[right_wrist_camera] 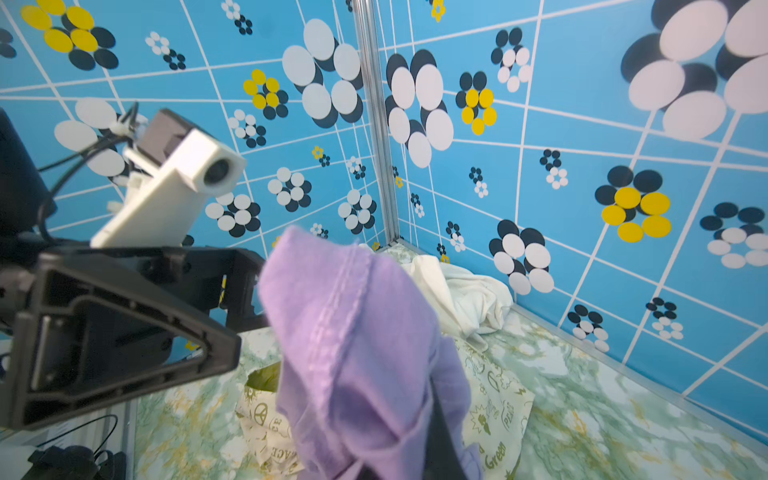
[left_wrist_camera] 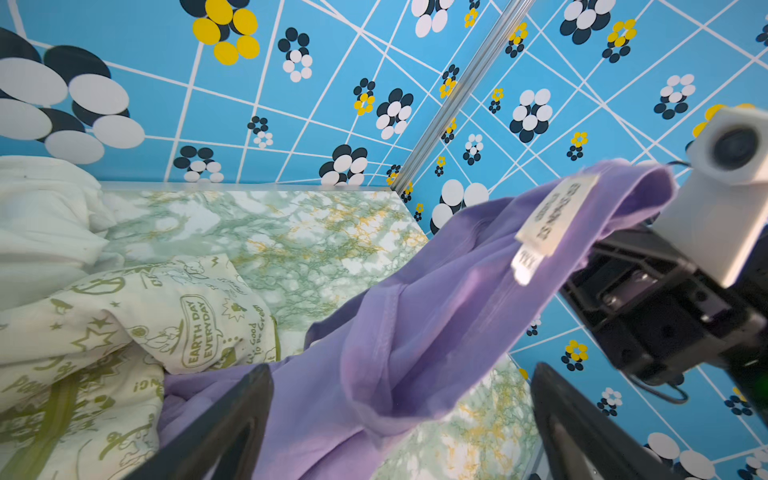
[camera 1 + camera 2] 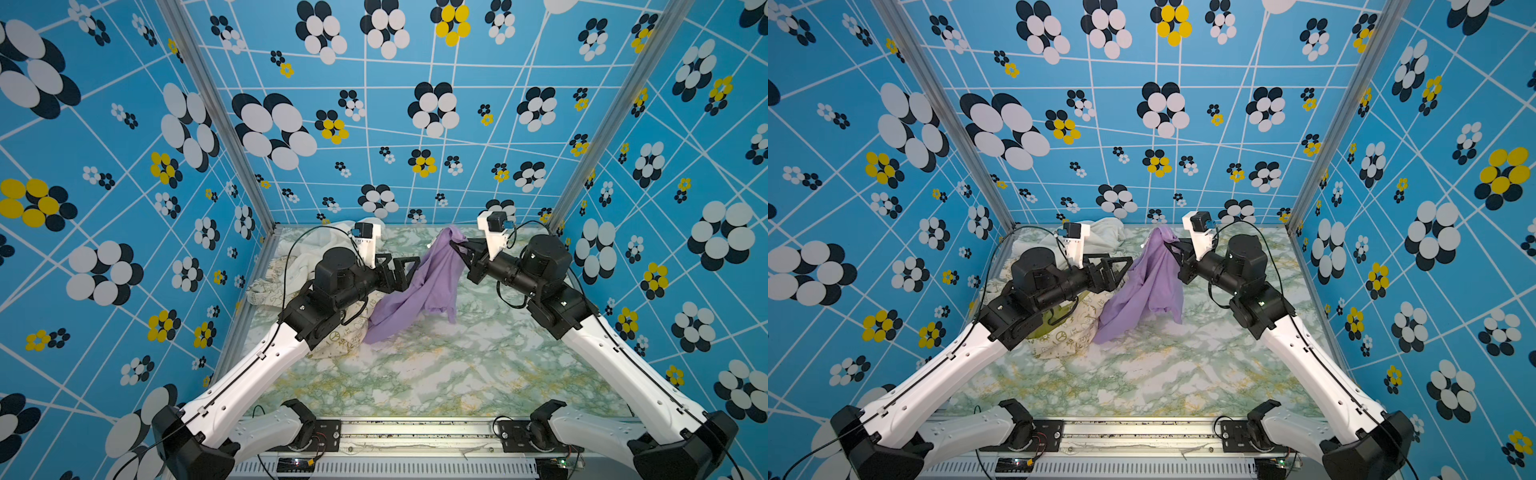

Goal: Pick out a specific cloth from the pile
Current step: 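Pull the purple shirt away with the right gripper while the left gripper releases it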

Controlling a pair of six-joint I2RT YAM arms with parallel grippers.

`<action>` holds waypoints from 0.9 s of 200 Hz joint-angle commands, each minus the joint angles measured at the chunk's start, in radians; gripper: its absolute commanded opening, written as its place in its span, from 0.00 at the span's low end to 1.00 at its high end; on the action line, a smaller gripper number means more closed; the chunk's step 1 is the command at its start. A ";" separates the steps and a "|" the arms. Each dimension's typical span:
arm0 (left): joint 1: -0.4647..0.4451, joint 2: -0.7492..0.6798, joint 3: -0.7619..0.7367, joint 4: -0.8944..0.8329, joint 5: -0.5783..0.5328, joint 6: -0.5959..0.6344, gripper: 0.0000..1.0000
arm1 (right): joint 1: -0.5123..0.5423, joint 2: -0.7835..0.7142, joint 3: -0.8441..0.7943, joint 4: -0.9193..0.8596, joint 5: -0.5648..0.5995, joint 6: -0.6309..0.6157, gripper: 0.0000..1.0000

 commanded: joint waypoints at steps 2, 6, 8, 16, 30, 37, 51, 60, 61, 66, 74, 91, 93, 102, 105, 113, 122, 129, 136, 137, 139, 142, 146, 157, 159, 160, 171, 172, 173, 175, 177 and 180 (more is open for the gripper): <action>0.015 -0.034 -0.022 -0.004 -0.033 0.000 0.99 | 0.002 0.007 0.100 0.042 0.035 0.033 0.00; 0.015 -0.036 -0.022 -0.007 -0.033 0.000 0.99 | 0.002 0.010 0.116 0.042 0.039 0.035 0.00; 0.016 -0.037 -0.022 -0.009 -0.033 0.001 0.99 | 0.002 0.012 0.123 0.042 0.042 0.036 0.00; 0.018 -0.040 -0.021 -0.017 -0.033 0.003 0.99 | 0.002 0.019 0.149 0.041 0.051 0.035 0.00; 0.020 -0.045 -0.020 -0.026 -0.032 0.008 0.99 | 0.002 0.028 0.200 0.033 0.073 0.030 0.00; 0.021 -0.047 -0.021 -0.028 -0.033 0.007 0.99 | 0.001 0.032 0.223 0.023 0.086 0.021 0.00; 0.023 -0.050 -0.025 -0.030 -0.033 0.007 0.99 | 0.001 0.036 0.264 -0.003 0.122 0.001 0.00; 0.023 -0.052 -0.027 -0.030 -0.033 0.008 0.99 | 0.002 0.036 0.281 -0.020 0.145 -0.015 0.00; 0.023 -0.052 -0.028 -0.030 -0.033 0.008 0.99 | 0.002 0.036 0.283 -0.023 0.148 -0.017 0.00; 0.024 -0.053 -0.029 -0.030 -0.032 0.008 0.99 | 0.002 0.035 0.291 -0.032 0.162 -0.026 0.00; 0.025 -0.053 -0.032 -0.030 -0.034 0.008 0.99 | 0.002 0.034 0.301 -0.051 0.184 -0.042 0.00; 0.025 -0.056 -0.036 -0.029 -0.035 0.007 0.99 | 0.001 0.028 0.314 -0.094 0.241 -0.069 0.00; 0.024 -0.056 -0.039 -0.030 -0.035 0.008 0.99 | 0.001 0.028 0.316 -0.099 0.248 -0.072 0.00; 0.024 -0.058 -0.041 -0.030 -0.035 0.007 0.99 | 0.000 0.021 0.320 -0.117 0.283 -0.085 0.00; 0.025 -0.059 -0.043 -0.030 -0.035 0.007 0.99 | 0.001 0.020 0.321 -0.122 0.297 -0.092 0.00; 0.026 -0.060 -0.046 -0.030 -0.036 0.007 0.99 | 0.000 0.015 0.325 -0.137 0.334 -0.109 0.00; 0.026 -0.061 -0.047 -0.031 -0.036 0.006 0.99 | -0.003 0.011 0.332 -0.154 0.377 -0.134 0.00; 0.026 -0.062 -0.048 -0.031 -0.036 0.005 0.99 | -0.006 0.010 0.342 -0.170 0.414 -0.153 0.00; 0.027 -0.062 -0.052 -0.031 -0.036 0.005 0.99 | -0.013 0.012 0.353 -0.186 0.447 -0.170 0.00; 0.027 -0.062 -0.052 -0.031 -0.035 0.005 0.99 | -0.015 0.013 0.356 -0.189 0.450 -0.173 0.00; 0.027 -0.062 -0.052 -0.031 -0.036 0.005 0.99 | -0.018 0.014 0.358 -0.194 0.457 -0.177 0.00; 0.027 -0.063 -0.053 -0.030 -0.036 0.004 0.99 | -0.023 0.017 0.364 -0.200 0.466 -0.183 0.00; 0.027 -0.064 -0.055 -0.030 -0.037 0.004 0.99 | -0.032 0.019 0.371 -0.209 0.474 -0.189 0.00; 0.029 -0.064 -0.058 -0.030 -0.036 0.003 0.99 | -0.066 0.033 0.387 -0.225 0.479 -0.189 0.00; 0.029 -0.064 -0.060 -0.030 -0.037 0.004 0.99 | -0.073 0.034 0.389 -0.227 0.477 -0.188 0.00; 0.029 -0.064 -0.059 -0.030 -0.038 0.003 0.99 | -0.077 0.036 0.390 -0.228 0.476 -0.187 0.00; 0.029 -0.066 -0.064 -0.030 -0.041 0.001 0.99 | -0.123 0.056 0.399 -0.232 0.458 -0.173 0.00; 0.029 -0.066 -0.064 -0.030 -0.041 0.002 0.99 | -0.129 0.059 0.400 -0.233 0.456 -0.171 0.00; 0.030 -0.066 -0.064 -0.030 -0.042 0.002 0.99 | -0.132 0.061 0.400 -0.233 0.455 -0.169 0.00; 0.030 -0.066 -0.066 -0.029 -0.042 0.001 0.99 | -0.140 0.065 0.403 -0.233 0.451 -0.165 0.00; 0.031 -0.066 -0.066 -0.030 -0.041 0.001 0.99 | -0.150 0.072 0.402 -0.233 0.447 -0.161 0.00; 0.031 -0.067 -0.067 -0.032 -0.043 0.002 0.99 | -0.163 0.079 0.407 -0.233 0.441 -0.157 0.00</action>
